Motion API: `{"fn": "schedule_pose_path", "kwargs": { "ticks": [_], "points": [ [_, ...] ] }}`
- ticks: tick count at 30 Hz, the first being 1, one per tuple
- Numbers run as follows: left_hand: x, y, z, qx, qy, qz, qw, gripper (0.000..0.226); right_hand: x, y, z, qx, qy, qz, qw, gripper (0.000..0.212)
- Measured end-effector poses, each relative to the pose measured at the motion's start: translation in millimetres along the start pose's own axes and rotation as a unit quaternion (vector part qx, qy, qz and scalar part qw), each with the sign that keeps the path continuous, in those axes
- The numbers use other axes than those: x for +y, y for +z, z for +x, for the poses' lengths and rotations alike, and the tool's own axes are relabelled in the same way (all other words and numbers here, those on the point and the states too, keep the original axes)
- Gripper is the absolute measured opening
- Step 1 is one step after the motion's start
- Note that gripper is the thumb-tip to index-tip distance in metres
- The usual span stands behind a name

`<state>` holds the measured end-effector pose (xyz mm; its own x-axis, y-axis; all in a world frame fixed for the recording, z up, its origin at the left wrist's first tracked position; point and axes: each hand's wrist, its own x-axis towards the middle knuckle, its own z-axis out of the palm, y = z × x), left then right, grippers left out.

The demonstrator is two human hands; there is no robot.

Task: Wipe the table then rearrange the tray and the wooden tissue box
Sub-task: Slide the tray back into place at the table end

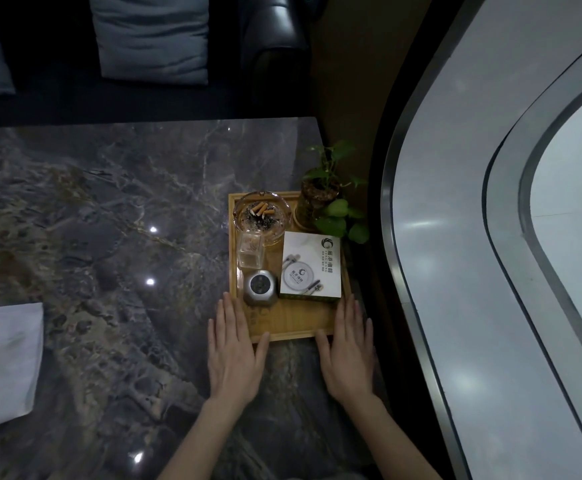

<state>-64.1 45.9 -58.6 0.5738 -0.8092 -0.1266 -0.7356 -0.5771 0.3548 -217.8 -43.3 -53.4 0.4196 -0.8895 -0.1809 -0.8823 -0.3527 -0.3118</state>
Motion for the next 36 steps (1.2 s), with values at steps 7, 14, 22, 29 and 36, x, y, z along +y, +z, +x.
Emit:
{"fn": "schedule_pose_path", "kwargs": {
  "ticks": [7,14,22,29,36],
  "points": [
    [1.5,9.5,0.7,-0.042,-0.012,-0.037,0.998,0.086,-6.2,11.8,-1.0,0.022,0.046,-0.019,0.999,0.079],
    [4.9,10.0,16.5,-0.057,-0.007,-0.029,0.998,0.085,-5.7,9.5,13.6,0.034,0.044,-0.019,0.998,0.078],
    [19.9,10.4,38.3,-0.071,0.008,-0.038,0.997,0.083,-3.9,-3.8,42.2,0.002,0.076,-0.059,0.995,0.072],
    [29.5,8.6,50.4,-0.075,0.017,-0.041,0.996,0.083,0.1,-3.3,56.5,0.015,0.064,-0.053,0.996,0.075],
    [31.1,8.9,53.4,-0.084,0.011,-0.039,0.996,0.084,2.4,-3.4,57.4,0.014,0.043,-0.027,0.999,0.075]
  ]
}}
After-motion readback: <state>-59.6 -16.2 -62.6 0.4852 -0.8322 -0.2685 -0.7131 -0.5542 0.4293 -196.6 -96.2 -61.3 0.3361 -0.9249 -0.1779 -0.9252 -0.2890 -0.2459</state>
